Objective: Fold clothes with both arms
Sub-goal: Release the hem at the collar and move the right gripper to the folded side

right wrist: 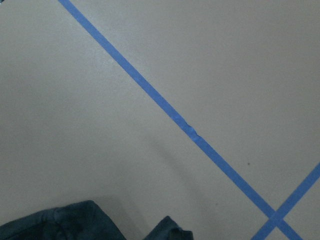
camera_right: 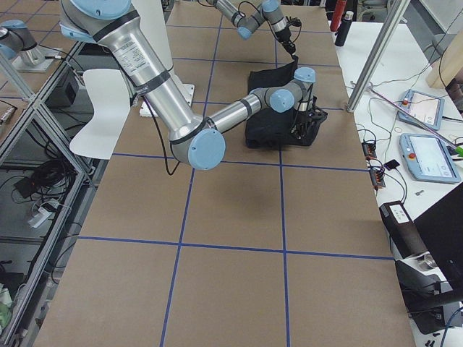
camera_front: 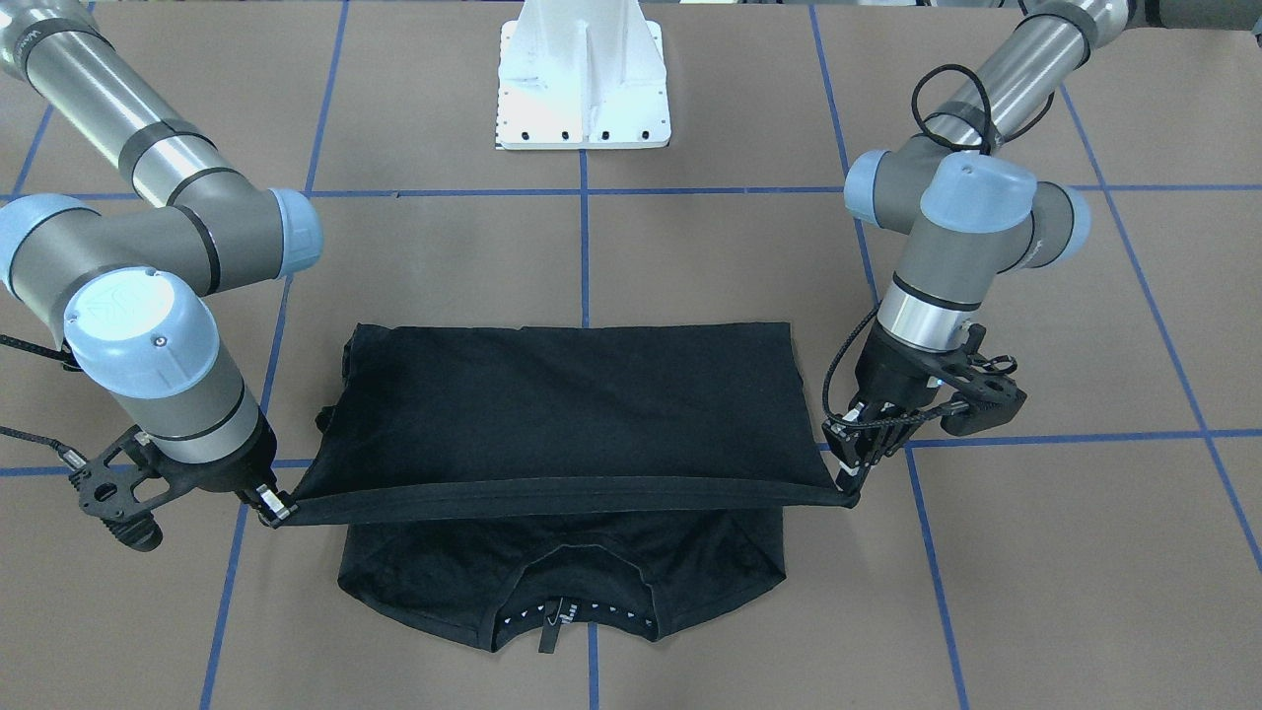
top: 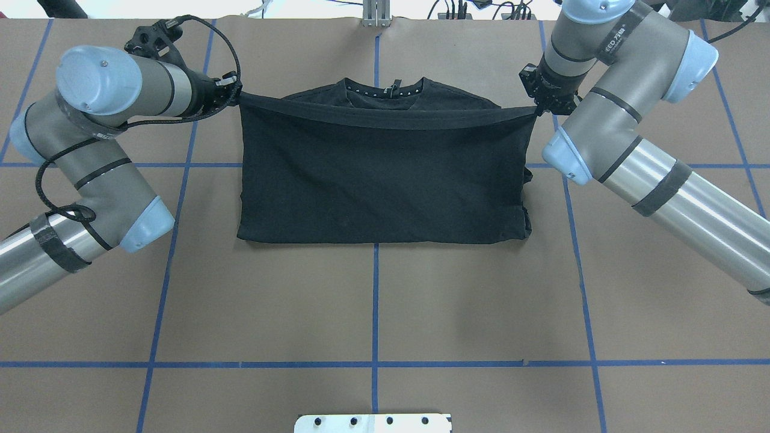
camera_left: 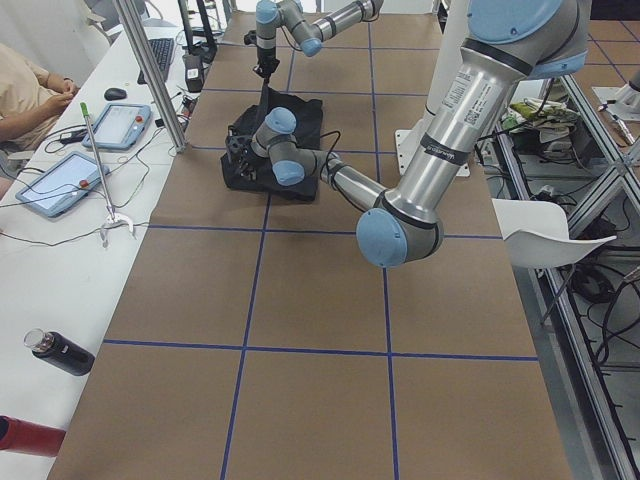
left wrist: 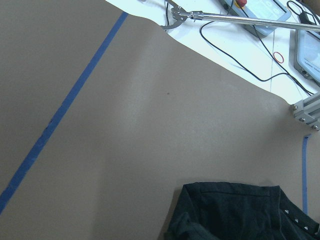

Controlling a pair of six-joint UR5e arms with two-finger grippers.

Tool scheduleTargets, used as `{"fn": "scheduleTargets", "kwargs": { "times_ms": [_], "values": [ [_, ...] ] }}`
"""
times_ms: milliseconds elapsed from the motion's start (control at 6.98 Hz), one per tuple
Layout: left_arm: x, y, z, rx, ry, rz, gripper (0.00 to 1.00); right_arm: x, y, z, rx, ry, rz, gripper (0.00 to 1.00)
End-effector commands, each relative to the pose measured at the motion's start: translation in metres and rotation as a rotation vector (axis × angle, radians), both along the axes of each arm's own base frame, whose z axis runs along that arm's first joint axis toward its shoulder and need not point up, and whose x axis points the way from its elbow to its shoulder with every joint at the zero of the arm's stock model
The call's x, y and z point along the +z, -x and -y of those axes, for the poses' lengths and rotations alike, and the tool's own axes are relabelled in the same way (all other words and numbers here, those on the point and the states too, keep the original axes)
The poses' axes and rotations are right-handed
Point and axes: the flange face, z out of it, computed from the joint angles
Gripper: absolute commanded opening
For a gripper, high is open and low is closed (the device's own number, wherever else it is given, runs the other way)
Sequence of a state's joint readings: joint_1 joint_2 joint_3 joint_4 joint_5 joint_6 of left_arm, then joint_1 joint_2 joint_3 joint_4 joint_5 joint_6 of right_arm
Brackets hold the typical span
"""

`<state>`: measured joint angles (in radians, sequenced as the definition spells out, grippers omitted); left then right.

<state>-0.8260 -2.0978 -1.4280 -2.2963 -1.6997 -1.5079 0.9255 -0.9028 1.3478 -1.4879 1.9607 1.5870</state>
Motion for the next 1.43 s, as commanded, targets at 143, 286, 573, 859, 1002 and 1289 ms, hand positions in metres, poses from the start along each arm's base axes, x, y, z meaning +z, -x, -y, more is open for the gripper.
{"fn": "scheduleTargets", "kwargs": {
  "times_ms": [143, 286, 573, 859, 1002, 1289],
  "values": [
    [0.026, -0.008, 0.016, -0.019, -0.01, 0.001, 0.06, 0.009, 0.015, 0.015, 0.006, -0.021, -0.006, 0.4],
    [0.027, -0.01, 0.019, -0.031, -0.011, 0.008, 0.28, 0.006, 0.017, 0.018, 0.01, -0.03, -0.011, 0.5],
    [0.027, -0.01, 0.022, -0.039, -0.02, 0.007, 0.43, -0.001, 0.018, 0.021, 0.017, -0.036, -0.007, 0.73],
    [0.022, -0.005, 0.024, -0.046, -0.027, -0.001, 0.44, -0.009, 0.013, 0.016, 0.039, -0.052, 0.023, 0.74],
    [0.01, -0.001, 0.024, -0.047, -0.042, -0.014, 0.46, -0.012, 0.011, -0.016, 0.057, -0.052, 0.059, 0.74],
    [-0.005, 0.009, 0.016, -0.048, -0.063, -0.036, 0.46, -0.007, 0.009, -0.125, 0.06, -0.114, 0.096, 0.76]
  ]
}}
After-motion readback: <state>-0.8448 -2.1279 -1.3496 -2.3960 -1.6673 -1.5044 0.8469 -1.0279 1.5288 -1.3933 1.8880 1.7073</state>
